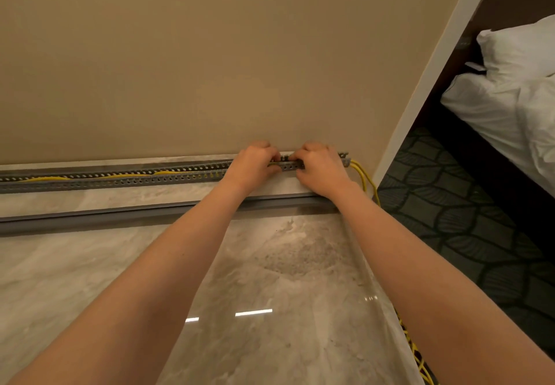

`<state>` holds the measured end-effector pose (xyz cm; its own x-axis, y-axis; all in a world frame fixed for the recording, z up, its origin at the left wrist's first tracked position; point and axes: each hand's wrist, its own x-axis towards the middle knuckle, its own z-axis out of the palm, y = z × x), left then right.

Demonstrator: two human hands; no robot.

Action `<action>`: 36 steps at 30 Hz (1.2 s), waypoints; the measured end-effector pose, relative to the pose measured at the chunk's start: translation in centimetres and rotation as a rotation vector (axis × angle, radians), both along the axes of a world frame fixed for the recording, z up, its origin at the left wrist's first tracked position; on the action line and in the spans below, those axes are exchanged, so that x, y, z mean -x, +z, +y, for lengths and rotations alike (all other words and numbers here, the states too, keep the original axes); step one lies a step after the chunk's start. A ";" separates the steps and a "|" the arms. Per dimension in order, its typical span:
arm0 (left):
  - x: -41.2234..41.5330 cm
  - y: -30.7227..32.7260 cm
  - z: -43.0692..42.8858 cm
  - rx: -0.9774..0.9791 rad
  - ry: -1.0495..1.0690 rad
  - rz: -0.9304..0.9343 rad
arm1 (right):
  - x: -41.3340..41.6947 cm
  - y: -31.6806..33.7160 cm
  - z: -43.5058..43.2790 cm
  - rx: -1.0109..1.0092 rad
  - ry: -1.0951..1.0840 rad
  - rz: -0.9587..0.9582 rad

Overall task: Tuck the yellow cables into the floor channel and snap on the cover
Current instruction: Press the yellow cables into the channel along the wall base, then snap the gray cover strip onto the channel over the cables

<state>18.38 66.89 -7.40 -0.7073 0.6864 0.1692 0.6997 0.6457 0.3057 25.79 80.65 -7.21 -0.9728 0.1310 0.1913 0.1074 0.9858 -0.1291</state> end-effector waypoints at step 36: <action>-2.2 2.4 -5.3 0.259 -0.178 -0.302 | -2.7 1.0 -2.6 0.492 0.076 -0.224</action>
